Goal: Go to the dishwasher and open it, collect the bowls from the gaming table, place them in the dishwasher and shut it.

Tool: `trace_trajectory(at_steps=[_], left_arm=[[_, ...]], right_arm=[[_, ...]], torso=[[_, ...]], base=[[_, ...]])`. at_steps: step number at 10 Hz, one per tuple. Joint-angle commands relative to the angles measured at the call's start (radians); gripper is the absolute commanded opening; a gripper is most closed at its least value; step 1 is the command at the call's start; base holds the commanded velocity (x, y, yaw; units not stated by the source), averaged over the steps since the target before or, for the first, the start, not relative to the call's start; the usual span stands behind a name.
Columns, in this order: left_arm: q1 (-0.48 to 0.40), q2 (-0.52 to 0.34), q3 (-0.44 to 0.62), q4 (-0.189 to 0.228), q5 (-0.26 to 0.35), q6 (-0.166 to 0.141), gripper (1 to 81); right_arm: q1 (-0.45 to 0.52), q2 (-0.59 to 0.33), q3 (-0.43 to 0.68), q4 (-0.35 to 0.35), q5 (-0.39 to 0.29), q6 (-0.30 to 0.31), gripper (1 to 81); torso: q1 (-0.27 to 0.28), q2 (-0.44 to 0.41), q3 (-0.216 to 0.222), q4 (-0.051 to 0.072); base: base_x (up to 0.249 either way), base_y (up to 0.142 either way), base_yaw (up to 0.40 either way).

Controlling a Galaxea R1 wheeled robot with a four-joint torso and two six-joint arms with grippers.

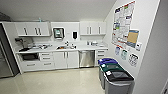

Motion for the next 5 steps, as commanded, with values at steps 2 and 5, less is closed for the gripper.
trace_trajectory(at_steps=[2,5], left_arm=[[-0.053,-0.018,0.003,0.003,0.043,-0.004,81.1],[-0.053,-0.015,0.001,0.005,0.043,-0.004,81.1]], right_arm=[[0.059,-0.023,0.009,-0.003,-0.058,-0.001,81.1],[0.059,-0.02,0.002,-0.003,-0.058,-0.001,81.1]], torso=[[0.0,0.0,0.0,0.0],[0.0,0.0,0.0,0.0]], base=[[0.226,0.0,0.0],[0.226,0.0,0.0]])
